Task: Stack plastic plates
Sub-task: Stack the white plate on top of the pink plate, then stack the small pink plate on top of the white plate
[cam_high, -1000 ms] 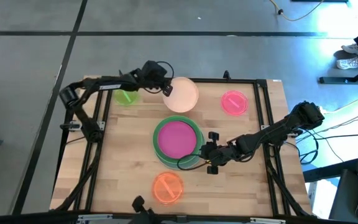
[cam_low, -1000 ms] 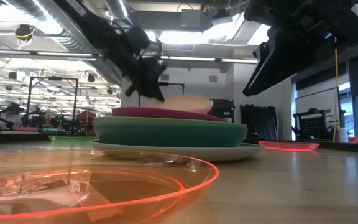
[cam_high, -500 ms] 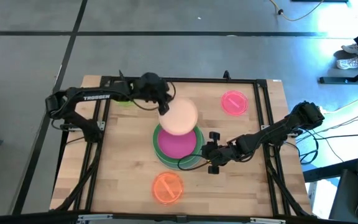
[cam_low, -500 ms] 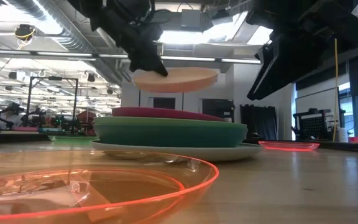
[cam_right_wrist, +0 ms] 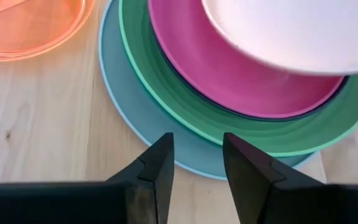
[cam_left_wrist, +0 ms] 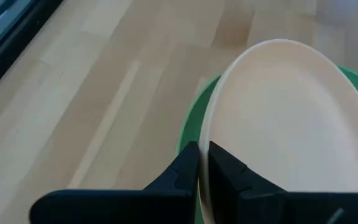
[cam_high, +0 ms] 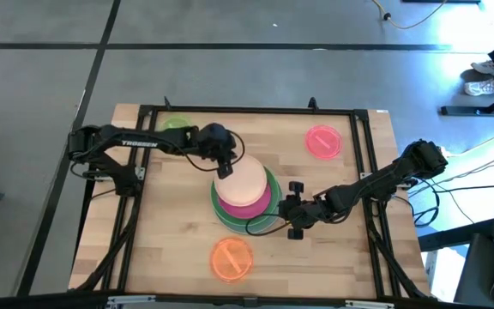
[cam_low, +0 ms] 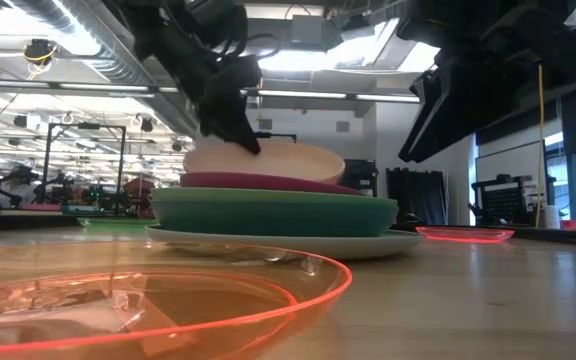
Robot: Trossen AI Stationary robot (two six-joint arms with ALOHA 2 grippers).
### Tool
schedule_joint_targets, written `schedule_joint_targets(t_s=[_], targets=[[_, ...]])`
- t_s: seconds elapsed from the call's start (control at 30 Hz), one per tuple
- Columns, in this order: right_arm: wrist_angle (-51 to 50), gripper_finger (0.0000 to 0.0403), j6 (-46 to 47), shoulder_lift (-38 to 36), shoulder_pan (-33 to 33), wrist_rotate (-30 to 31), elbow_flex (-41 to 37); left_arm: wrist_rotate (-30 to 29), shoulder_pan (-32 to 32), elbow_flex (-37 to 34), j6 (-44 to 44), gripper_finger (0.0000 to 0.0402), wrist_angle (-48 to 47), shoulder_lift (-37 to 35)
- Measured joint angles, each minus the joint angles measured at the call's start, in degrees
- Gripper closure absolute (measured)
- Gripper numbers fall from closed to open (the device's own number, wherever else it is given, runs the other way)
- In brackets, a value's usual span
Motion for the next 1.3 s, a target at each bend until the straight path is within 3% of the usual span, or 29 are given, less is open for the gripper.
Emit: schedule_joint_targets(t_s=[0.37, 0.63, 0.8, 1.03, 1.3], targets=[[-0.3, 0.0274, -1.6, 0.0, 0.0, -0.2, 0.0, 0.0, -4.7, -2.4, -3.4, 0.0379, 4.6, 0.0], [-0.7, 0.0274, -1.6, 0.0, -0.7, -3.8, 0.0, 0.3, -7.2, -2.4, -4.1, 0.0314, 4.5, 0.0], [-5.2, 0.0274, 2.1, 0.0, -3.7, -0.7, 0.0, -0.2, -12.7, -5.3, -4.4, 0.0293, 5.0, -0.1], [-13.5, 0.0274, 2.9, -2.6, -4.6, 1.3, 0.1, -5.3, -22.0, -14.0, -3.4, 0.0291, 24.2, -4.5], [-19.2, 0.0274, -0.1, -9.9, -9.1, 5.0, 0.2, -18.7, -29.8, -24.0, -1.9, 0.0291, 36.3, -13.3]])
